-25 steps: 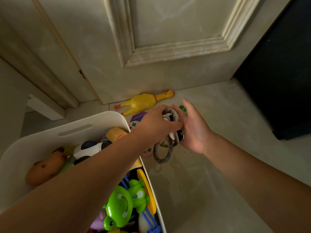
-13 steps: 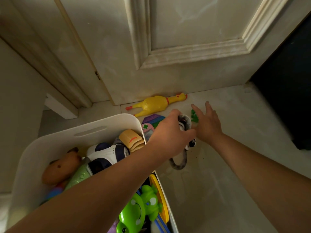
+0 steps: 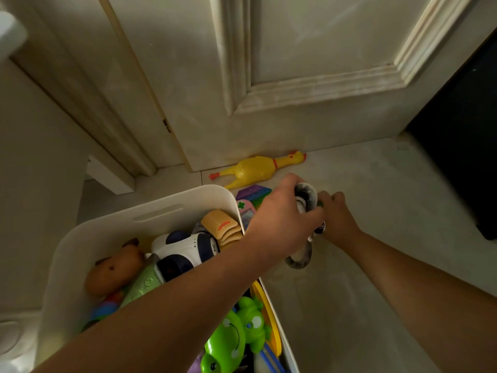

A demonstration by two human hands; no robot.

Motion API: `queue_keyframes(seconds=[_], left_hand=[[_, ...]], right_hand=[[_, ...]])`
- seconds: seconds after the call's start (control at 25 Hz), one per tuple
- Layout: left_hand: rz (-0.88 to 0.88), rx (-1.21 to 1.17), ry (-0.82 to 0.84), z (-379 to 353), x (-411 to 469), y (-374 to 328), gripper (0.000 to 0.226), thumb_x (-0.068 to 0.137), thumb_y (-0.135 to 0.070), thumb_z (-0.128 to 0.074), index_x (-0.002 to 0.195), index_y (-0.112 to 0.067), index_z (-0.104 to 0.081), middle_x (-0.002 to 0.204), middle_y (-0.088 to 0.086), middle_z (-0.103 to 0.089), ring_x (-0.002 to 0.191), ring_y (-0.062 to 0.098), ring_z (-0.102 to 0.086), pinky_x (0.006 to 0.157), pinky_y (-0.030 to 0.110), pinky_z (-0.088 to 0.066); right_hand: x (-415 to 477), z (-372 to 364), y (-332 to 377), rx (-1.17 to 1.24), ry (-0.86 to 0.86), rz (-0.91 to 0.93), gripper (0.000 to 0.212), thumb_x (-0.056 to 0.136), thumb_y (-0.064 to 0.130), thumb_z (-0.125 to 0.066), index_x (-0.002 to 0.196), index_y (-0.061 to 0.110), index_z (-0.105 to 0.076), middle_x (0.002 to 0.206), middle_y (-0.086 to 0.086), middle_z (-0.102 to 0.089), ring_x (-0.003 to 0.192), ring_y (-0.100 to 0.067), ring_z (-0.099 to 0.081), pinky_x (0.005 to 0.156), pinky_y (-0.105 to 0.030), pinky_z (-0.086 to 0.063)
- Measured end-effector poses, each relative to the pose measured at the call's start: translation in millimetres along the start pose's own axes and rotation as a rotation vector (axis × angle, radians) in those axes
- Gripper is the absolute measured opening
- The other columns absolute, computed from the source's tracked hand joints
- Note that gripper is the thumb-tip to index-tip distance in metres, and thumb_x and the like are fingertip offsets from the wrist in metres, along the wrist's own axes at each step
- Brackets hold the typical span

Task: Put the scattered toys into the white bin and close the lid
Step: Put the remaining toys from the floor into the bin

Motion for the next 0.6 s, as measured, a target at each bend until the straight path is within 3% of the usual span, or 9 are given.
queue_keyframes(seconds=[0.08,0.2,0.32,0.48,0.6], left_hand=[[-0.023,-0.068,-0.060,2,-1,-1,0.019,0.084,-0.023,-0.065,0.095,-0.020,-0.050,0.085,-0.006,-0.061,0.070,0.005,-0.058,0.059,0.018,-0.046],[0.010,-0.284,-0.075,8,-8,-6,0.022,0.086,-0.027,-0.067,0.099,-0.019,-0.051,0.077,-0.005,-0.060,0.058,0.004,-0.057,0.051,0.015,-0.046],[0.122,-0.527,-0.011,18,-17,-12,0.032,0.081,-0.033,-0.072,0.103,-0.016,-0.056,0.073,0.009,-0.060,0.057,0.021,-0.056,0.051,0.031,-0.041],[0.075,-0.626,0.200,41,-61,-20,0.023,0.082,-0.033,-0.070,0.082,-0.015,-0.055,0.057,0.009,-0.045,0.040,0.014,-0.041,0.041,0.014,-0.029],[0.083,-0.600,0.349,72,-109,-17,0.017,0.084,-0.033,-0.068,0.080,-0.018,-0.060,0.060,0.011,-0.042,0.038,0.010,-0.040,0.039,0.012,-0.031]], right_hand=[[-17,24,23,0.266,-0.151,-0.024,0.021,0.084,0.014,-0.062,0.101,0.014,-0.049,0.108,-0.010,-0.041,0.073,-0.004,-0.041,0.063,-0.023,-0.038],[-50,60,55,0.669,-0.239,-0.102,0.009,0.085,0.020,-0.058,0.089,0.020,-0.050,0.097,-0.011,-0.054,0.073,-0.017,-0.054,0.061,-0.029,-0.046],[-93,81,80,0.976,-0.122,-0.117,0.002,0.080,0.027,-0.052,0.079,0.026,-0.053,0.082,-0.005,-0.058,0.075,-0.021,-0.059,0.063,-0.038,-0.050],[-158,93,111,1.134,0.089,-0.024,0.019,0.093,0.011,-0.041,0.083,0.021,-0.054,0.076,-0.002,-0.057,0.066,-0.015,-0.055,0.059,-0.030,-0.044],[-198,78,135,1.158,0.270,0.015,0.021,0.094,0.008,-0.040,0.095,0.018,-0.058,0.086,-0.007,-0.060,0.070,-0.018,-0.058,0.058,-0.031,-0.047]])
Point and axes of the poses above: each hand's wrist, its own x-axis towards the middle knuckle, its own z-axis out of the back of the hand, y = z × x, the point moved 2 cm from there along x, towards the middle knuckle
